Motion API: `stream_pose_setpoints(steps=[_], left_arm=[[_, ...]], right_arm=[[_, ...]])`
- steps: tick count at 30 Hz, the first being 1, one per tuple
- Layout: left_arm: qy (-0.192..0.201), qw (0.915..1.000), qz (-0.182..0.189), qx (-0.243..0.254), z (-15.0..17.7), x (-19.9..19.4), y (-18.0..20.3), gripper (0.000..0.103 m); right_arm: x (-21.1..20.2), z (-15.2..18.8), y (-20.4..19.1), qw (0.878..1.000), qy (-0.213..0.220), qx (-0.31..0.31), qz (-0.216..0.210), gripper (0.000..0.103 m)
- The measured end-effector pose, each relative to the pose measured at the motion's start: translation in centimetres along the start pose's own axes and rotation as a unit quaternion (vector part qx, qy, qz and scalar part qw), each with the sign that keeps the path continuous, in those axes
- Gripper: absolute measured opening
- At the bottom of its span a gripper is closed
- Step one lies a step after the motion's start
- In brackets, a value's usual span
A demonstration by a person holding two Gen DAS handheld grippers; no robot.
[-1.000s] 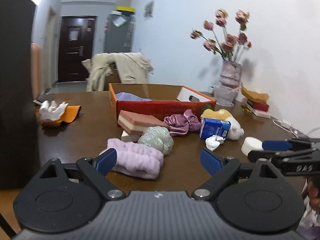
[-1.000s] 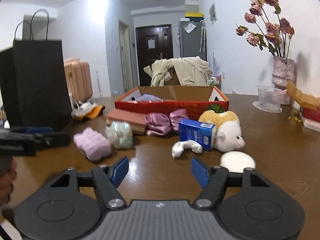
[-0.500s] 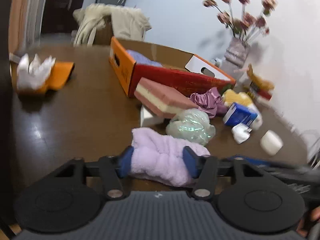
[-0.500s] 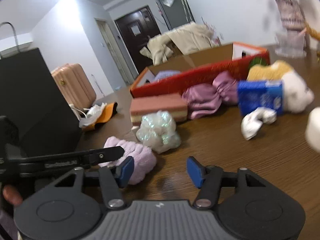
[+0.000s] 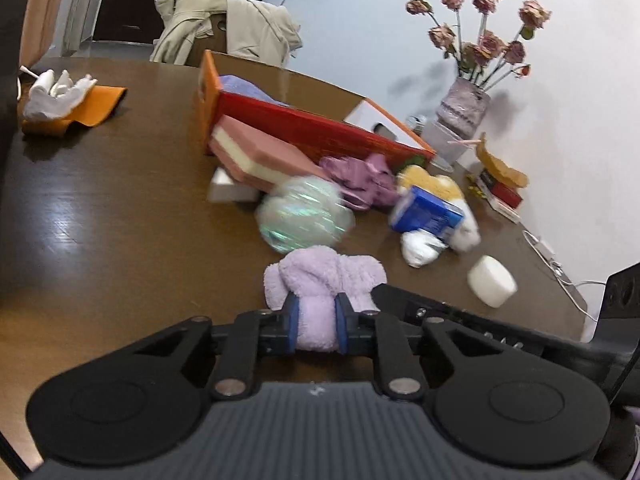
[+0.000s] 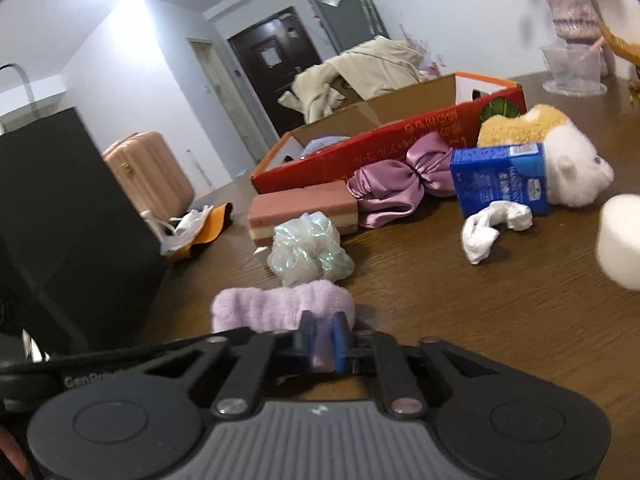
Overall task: Organize soft objects
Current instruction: 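Close the left tool on the pink fluffy towel while the right tool grips it, then carry the pink towel into the cardboard box and open both tools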
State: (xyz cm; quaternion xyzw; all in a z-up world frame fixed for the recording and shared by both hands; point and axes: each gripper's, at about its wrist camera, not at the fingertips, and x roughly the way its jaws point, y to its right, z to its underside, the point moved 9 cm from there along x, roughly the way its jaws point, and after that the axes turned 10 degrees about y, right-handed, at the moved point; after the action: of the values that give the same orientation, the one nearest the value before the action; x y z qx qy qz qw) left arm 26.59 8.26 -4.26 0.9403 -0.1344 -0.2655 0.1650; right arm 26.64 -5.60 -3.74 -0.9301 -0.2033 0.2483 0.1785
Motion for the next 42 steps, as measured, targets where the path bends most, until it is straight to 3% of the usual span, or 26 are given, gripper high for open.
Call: stream_pose_setpoints(steps=[6,10,14,18,21,24,29,34,36,38,39,42], left_arm=[[-0.001,0.9998,0.012,0.018,2.1,-0.7,4.9,0.018],[0.009,0.9992,0.027,0.029,1.7,-0.7,7.7,0.017],[0.026,0.9981,0.036,0.043,-0.1,-0.2,9.9,0.017],[0.053,0.9964,0.048,0.044,-5.1,1.7,11.1,0.017],[0.07,0.9948,0.053,0.051,-10.7,4.6,11.8,0.017],[0.072,0.9955,0.046,0.041,-17.4,10.0,11.4,0.017],[-0.009,0.9989,0.039,-0.022,-23.4,22.5,8.1,0.017],[-0.054,0.9951,0.02,-0.08,-23.7,33.9,3.3,0.018],[-0.071,0.9941,-0.024,-0.078,-22.5,36.9,1.6,0.025],[-0.082,0.9932,-0.052,-0.065,-21.3,38.4,0.6,0.031],[-0.083,0.9932,-0.05,-0.065,-21.0,38.5,0.5,0.035],[-0.08,0.9938,-0.048,-0.06,-21.4,38.1,0.5,0.039]], right_arm=[[-4.4,0.2,2.9,1.0,0.015,-0.006,0.01,0.004],[-6.8,-0.6,4.5,0.999,0.036,-0.015,0.016,0.003],[-7.9,-3.1,5.1,0.997,0.068,-0.035,0.016,0.003],[-6.9,-8.1,5.3,0.994,0.095,-0.054,0.003,0.003],[-3.7,-14.2,5.5,0.993,0.098,-0.064,-0.02,0.003],[1.5,-20.4,6.2,0.992,0.086,-0.084,-0.032,0.002],[14.3,-28.0,8.9,0.996,-0.014,-0.063,-0.057,0.001],[25.6,-29.2,13.1,0.992,-0.052,-0.111,0.03,0.0],[28.8,-28.3,15.0,0.99,-0.073,-0.109,0.06,0.001],[30.7,-27.4,16.6,0.987,-0.085,-0.112,0.084,0.003],[31.1,-27.0,16.8,0.986,-0.088,-0.115,0.087,0.008],[31.5,-26.7,17.1,0.985,-0.088,-0.115,0.088,0.009]])
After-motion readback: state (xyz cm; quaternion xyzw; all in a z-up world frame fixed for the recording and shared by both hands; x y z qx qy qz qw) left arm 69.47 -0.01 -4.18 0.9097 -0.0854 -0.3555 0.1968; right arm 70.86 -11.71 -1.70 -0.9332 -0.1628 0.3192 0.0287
